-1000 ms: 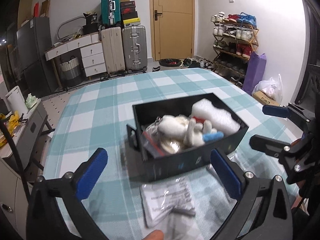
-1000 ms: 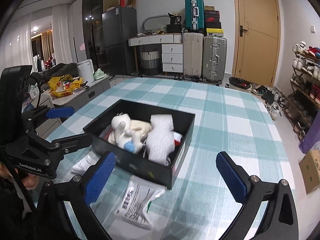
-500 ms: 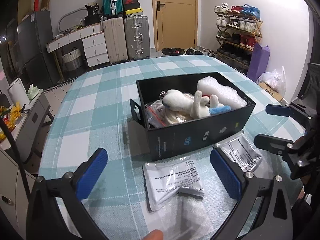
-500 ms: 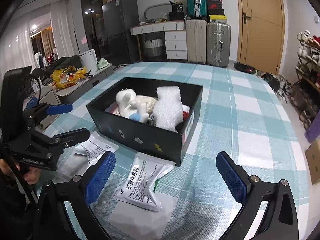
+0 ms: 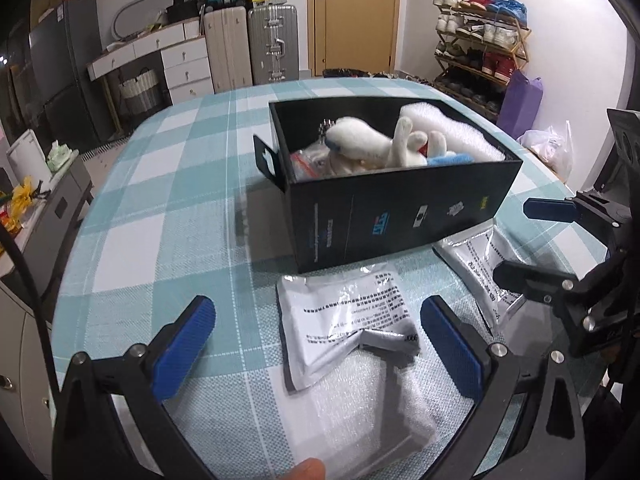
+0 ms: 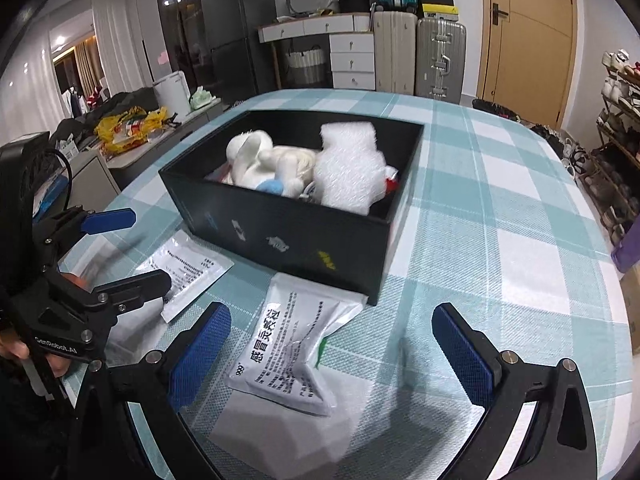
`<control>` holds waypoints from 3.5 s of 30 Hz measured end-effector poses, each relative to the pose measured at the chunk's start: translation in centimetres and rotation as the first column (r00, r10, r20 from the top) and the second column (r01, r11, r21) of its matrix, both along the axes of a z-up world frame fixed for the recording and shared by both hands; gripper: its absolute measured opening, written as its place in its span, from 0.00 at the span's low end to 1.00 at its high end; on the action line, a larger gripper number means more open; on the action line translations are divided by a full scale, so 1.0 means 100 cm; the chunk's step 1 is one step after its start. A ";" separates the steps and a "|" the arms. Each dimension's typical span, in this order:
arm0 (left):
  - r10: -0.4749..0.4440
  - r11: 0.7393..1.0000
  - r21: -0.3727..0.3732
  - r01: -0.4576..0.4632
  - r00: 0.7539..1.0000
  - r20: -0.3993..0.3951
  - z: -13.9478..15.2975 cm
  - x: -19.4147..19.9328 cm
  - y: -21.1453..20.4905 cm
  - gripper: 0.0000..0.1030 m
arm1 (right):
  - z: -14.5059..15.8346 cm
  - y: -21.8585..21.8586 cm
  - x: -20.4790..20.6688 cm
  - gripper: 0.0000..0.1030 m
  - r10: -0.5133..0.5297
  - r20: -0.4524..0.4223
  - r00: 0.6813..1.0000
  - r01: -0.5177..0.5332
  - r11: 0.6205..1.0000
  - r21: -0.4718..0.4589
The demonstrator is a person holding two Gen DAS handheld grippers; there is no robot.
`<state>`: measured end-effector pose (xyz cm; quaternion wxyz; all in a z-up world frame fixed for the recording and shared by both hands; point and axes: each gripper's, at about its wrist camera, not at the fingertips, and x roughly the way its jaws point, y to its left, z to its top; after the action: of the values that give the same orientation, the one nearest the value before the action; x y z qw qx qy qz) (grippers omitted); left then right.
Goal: Organize soft objects
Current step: 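Move both tools toward the two white printed packets beside the box, then grasp one white packet with the left gripper while the right grasps the other, then lift both white packets and carry them over the black box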
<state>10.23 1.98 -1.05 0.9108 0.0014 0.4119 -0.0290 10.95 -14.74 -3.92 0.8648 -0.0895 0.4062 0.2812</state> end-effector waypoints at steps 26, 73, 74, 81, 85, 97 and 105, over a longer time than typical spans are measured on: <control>0.006 1.000 -0.017 -0.007 0.995 -0.096 -0.017 0.008 -0.003 1.00 | -0.024 -0.001 0.014 0.99 -0.073 -0.057 0.996 0.066 0.992 -0.112; -0.025 1.000 -0.017 0.025 0.999 -0.030 -0.009 0.001 -0.005 0.45 | -0.016 0.015 -0.011 0.43 0.061 -0.015 0.998 -0.062 0.994 -0.090; -0.027 0.999 -0.017 0.026 0.999 -0.028 -0.008 0.001 -0.005 0.45 | -0.016 0.015 -0.011 0.42 0.064 -0.015 0.998 -0.065 0.994 -0.089; -0.033 0.999 -0.017 0.033 0.999 -0.023 -0.004 0.000 -0.004 0.40 | -0.013 0.016 -0.014 0.36 0.088 -0.006 0.996 -0.088 0.992 -0.087; -0.035 0.999 -0.016 0.035 0.999 -0.020 -0.003 -0.001 -0.004 0.39 | -0.011 0.016 -0.015 0.36 0.100 -0.001 0.995 -0.100 0.992 -0.077; -0.024 0.998 -0.051 0.026 0.999 0.042 0.020 -0.009 0.006 0.38 | 0.008 0.024 -0.035 0.36 0.174 0.085 0.981 -0.172 0.984 -0.037; -0.011 0.997 -0.072 0.018 0.995 0.097 0.036 -0.013 0.012 0.39 | 0.022 0.025 -0.042 0.36 0.180 0.136 0.974 -0.181 0.984 -0.005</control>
<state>8.95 3.20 2.53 0.9289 -0.0275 0.3658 -0.0504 6.78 -12.26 -1.69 0.8617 -0.1419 0.3355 0.3532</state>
